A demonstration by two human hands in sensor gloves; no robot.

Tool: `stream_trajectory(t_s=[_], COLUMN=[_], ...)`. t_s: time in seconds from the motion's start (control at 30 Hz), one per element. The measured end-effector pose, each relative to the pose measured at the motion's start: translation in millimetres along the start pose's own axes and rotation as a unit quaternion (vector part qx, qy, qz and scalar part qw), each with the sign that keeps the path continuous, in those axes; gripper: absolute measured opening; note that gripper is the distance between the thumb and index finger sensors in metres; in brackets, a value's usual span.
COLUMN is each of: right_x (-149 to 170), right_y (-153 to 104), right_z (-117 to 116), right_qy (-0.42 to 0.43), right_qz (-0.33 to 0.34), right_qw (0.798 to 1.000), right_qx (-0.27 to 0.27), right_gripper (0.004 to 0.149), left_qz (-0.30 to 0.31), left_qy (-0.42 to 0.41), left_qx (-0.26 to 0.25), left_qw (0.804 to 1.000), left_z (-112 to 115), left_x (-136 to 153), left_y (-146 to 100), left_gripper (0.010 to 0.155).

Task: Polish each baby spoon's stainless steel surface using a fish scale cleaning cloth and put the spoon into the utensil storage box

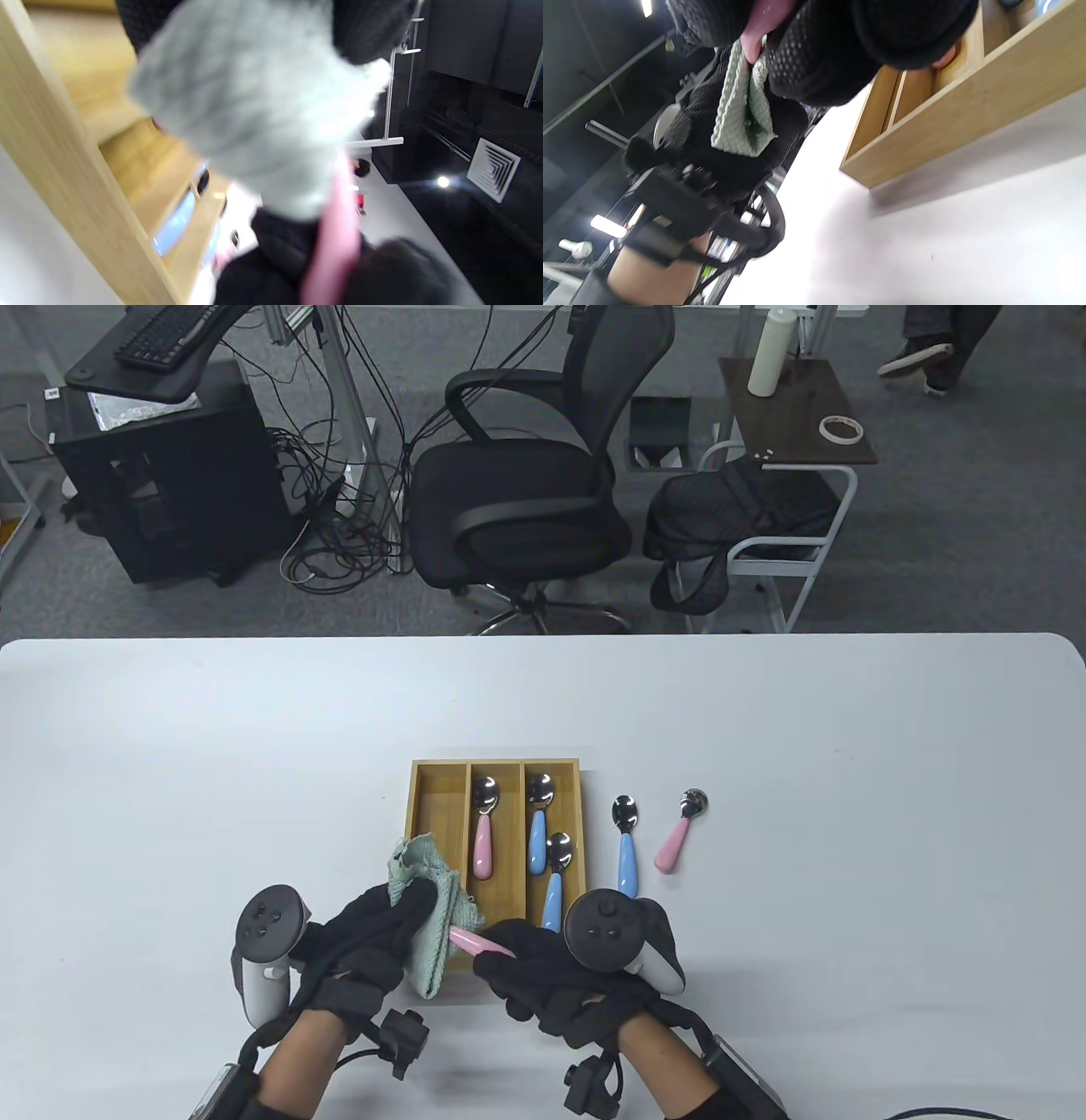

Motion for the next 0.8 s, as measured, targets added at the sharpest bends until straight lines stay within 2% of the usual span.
stream_trajectory(t_s=[0.1,0.2,0.47,0.57,0.63,0.7,0.8], right_x=[2,6,1,-1,-3,-4,-4], right_y=[-2,-3,-7,-7,-6,-5,-6], right_z=[5,7,-2,-5,-8,-9,-10], right_qy=[-0.001,-0.002,-0.023,-0.038,-0.055,-0.066,-0.060], right_qz=[-0.006,-0.009,0.002,0.006,0.006,0.007,0.003], right_qw=[1.000,1.000,1.000,0.999,0.998,0.998,0.998], right_qx=[0.015,0.016,-0.002,0.002,0.009,0.011,0.013], right_gripper=[0.051,0.050,0.049,0.049,0.050,0.050,0.050], left_qz=[-0.004,-0.004,0.013,0.017,0.017,0.019,0.017], left_qy=[-0.061,-0.078,0.057,0.113,0.175,0.206,0.203], left_qx=[0.051,0.070,-0.005,-0.037,-0.085,-0.100,-0.097], left_qw=[0.997,0.995,0.998,0.993,0.981,0.973,0.974], left_z=[4,7,1,-1,-3,-4,-3], left_x=[4,6,-7,-12,-17,-21,-22], left_y=[4,6,-1,-5,-10,-12,-13], left_gripper=[0.053,0.053,0.055,0.055,0.056,0.057,0.056])
Point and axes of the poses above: the tracker on the back of each hand, its own x axis roughly to the little-finger side, its own y axis roughly from the wrist to the fingertips, z = x × y, the point moved 3 cm from there along y, roughly from the wrist to the fingertips, and after that the axes turned 8 degrees about x, right-handed, at the moved point
